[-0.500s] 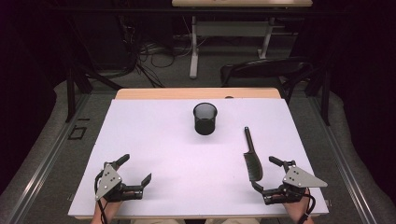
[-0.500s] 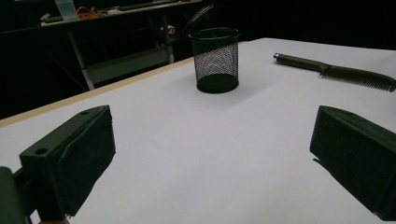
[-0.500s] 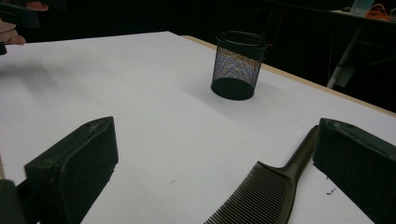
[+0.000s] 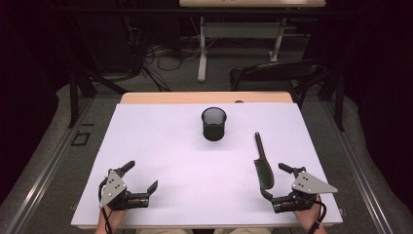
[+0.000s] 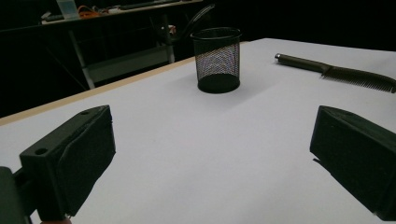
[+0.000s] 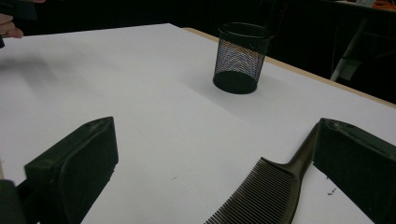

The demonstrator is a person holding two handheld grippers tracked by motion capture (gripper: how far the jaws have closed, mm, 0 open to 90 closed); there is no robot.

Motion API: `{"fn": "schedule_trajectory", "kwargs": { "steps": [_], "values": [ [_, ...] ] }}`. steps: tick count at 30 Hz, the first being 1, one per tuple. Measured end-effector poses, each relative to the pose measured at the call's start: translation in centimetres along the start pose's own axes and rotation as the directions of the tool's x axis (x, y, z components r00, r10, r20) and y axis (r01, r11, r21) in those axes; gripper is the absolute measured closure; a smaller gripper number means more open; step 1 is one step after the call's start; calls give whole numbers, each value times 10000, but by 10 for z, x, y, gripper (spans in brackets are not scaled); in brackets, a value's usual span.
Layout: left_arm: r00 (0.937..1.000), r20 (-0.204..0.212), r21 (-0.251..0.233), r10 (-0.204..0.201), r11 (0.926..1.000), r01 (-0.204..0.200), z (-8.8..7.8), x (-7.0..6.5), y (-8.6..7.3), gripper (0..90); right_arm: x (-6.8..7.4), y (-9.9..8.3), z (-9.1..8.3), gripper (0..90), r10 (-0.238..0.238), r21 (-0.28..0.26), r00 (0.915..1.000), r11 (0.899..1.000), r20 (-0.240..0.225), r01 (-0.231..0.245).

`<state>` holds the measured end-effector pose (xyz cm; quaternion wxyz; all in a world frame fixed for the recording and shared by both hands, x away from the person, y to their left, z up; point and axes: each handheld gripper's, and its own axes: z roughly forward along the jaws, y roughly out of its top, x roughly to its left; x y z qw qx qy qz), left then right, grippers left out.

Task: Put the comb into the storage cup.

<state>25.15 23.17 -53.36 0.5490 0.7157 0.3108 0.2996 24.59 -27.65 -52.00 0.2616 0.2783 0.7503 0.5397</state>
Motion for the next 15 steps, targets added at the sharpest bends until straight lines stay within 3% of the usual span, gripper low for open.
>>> {"fn": "schedule_trajectory", "kwargs": {
  "steps": [9, 15],
  "values": [
    [10000, 21, 60, 40, 10000, -40, 2, 0, 0, 0, -3, 6, 4, 0, 337, 184, 9988, 9992, 360, -344],
    [10000, 74, 30, 31, 10000, -31, 3, -1, 0, 0, -2, 10, 11, 0, 554, 621, 9964, 9963, 639, -594]
  ]
}}
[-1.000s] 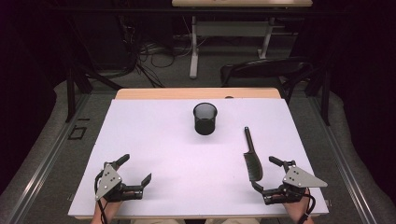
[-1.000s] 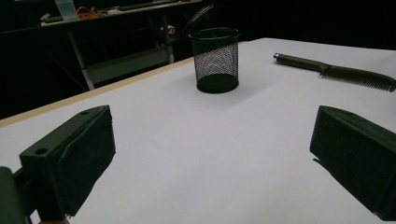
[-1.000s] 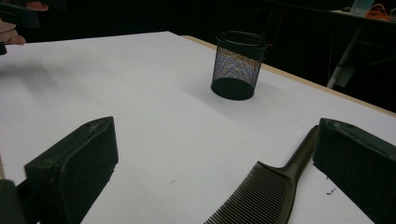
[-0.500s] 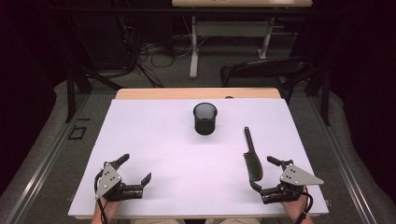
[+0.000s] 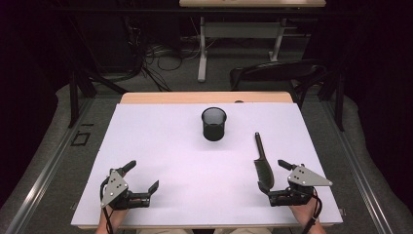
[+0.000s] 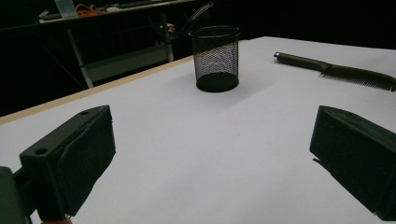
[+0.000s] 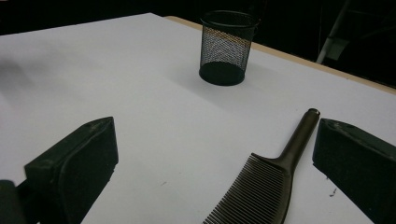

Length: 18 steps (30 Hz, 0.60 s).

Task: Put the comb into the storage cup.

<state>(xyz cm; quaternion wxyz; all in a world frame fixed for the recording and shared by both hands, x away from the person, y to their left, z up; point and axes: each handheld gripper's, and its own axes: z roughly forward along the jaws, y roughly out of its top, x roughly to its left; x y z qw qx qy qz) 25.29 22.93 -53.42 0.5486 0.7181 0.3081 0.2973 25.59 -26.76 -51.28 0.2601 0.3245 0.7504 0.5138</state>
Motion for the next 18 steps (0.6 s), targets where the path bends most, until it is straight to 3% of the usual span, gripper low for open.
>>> {"fn": "schedule_trajectory", "kwargs": {
  "steps": [18],
  "values": [
    [10000, -24, 46, -3, 10000, 3, 2, 0, 0, 0, -3, 14, 14, 0, 40, 512, 9990, 9987, 440, -62]
  ]
}}
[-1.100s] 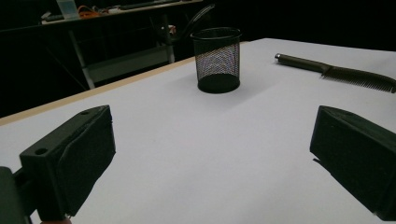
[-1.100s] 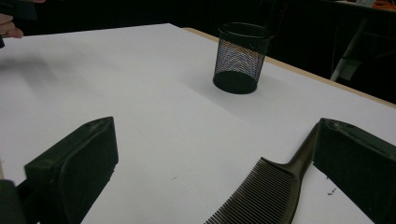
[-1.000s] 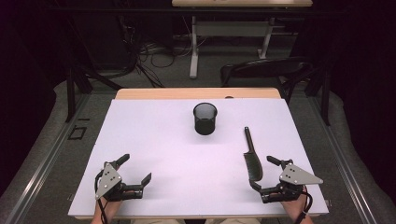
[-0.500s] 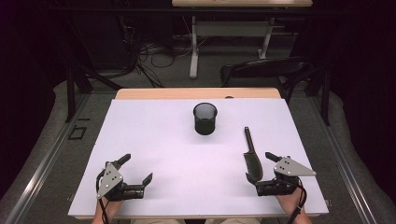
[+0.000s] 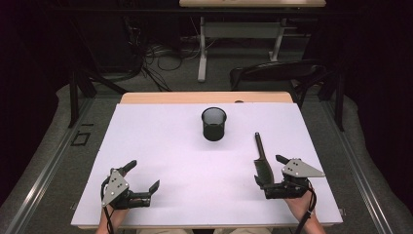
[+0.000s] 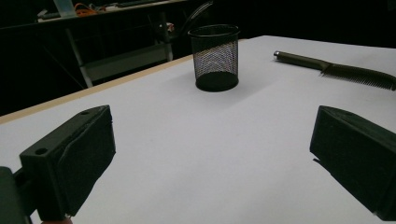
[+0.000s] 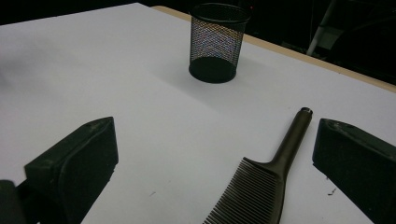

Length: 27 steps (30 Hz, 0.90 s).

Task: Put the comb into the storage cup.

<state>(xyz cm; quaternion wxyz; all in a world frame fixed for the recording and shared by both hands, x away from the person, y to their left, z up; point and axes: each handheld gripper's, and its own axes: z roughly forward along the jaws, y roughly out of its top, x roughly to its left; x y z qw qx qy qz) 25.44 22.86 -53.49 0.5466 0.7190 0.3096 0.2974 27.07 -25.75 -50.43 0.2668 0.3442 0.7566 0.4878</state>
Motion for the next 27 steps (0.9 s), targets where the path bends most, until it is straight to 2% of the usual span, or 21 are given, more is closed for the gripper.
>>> {"fn": "schedule_trajectory", "kwargs": {
  "steps": [13, 27],
  "values": [
    [10000, -46, 7, 34, 10000, -34, -1, 0, 0, 0, -1, 8, 10, 0, 161, 403, 9997, 9990, 192, -169],
    [9999, -98, -45, 51, 10000, -52, -1, 0, 1, 0, -7, 15, 20, 0, 603, 887, 9974, 9940, 405, -637]
  ]
}}
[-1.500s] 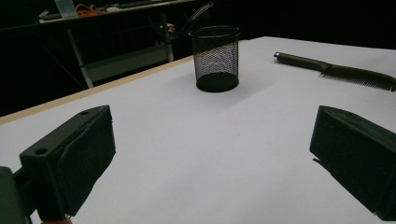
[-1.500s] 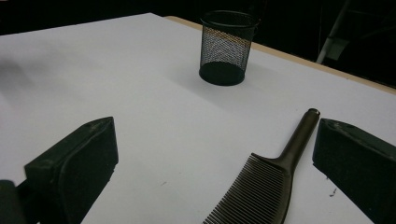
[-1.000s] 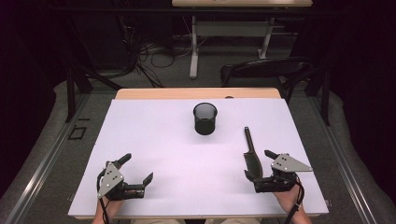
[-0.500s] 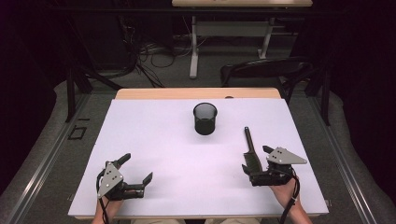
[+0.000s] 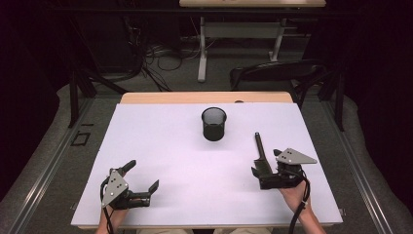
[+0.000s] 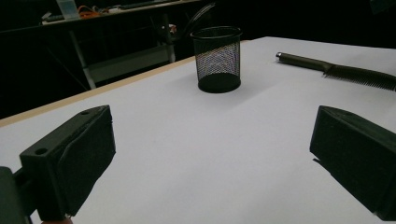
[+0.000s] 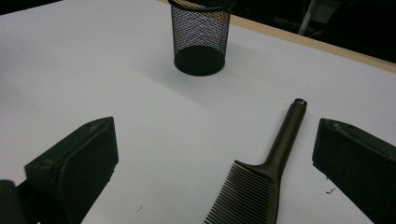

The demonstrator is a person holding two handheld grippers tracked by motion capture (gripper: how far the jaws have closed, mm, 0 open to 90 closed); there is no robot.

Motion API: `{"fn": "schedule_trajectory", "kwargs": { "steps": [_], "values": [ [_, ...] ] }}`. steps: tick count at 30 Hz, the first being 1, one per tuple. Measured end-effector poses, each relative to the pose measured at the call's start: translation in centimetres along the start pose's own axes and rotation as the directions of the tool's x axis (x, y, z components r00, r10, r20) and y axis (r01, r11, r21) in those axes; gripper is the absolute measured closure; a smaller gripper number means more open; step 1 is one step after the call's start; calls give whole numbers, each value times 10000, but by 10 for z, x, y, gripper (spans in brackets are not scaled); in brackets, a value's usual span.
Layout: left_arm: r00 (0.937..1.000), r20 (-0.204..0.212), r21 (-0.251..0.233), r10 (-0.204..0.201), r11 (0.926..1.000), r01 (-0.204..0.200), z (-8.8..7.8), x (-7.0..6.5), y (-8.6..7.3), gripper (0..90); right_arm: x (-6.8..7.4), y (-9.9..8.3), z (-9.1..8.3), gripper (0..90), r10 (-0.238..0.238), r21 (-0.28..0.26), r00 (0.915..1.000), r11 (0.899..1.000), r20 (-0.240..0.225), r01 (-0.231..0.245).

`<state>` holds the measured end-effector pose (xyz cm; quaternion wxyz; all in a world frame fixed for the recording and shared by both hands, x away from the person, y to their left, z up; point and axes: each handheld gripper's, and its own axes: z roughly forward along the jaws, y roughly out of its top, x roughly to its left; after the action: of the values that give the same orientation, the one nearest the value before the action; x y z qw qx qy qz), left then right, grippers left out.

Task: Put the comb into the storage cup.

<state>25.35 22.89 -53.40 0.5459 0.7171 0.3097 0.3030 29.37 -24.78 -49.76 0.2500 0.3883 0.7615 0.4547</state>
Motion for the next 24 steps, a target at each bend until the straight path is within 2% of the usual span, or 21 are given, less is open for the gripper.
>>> {"fn": "schedule_trajectory", "kwargs": {
  "steps": [12, 24],
  "values": [
    [10000, -7, 5, 31, 10000, -31, 0, 0, 0, 0, -4, 6, 10, 0, 210, 331, 9997, 9992, 95, -213],
    [10000, -6, -7, 39, 10000, -39, 0, 0, 0, 0, -14, 18, 25, 0, 637, 710, 9976, 9953, 277, -656]
  ]
}}
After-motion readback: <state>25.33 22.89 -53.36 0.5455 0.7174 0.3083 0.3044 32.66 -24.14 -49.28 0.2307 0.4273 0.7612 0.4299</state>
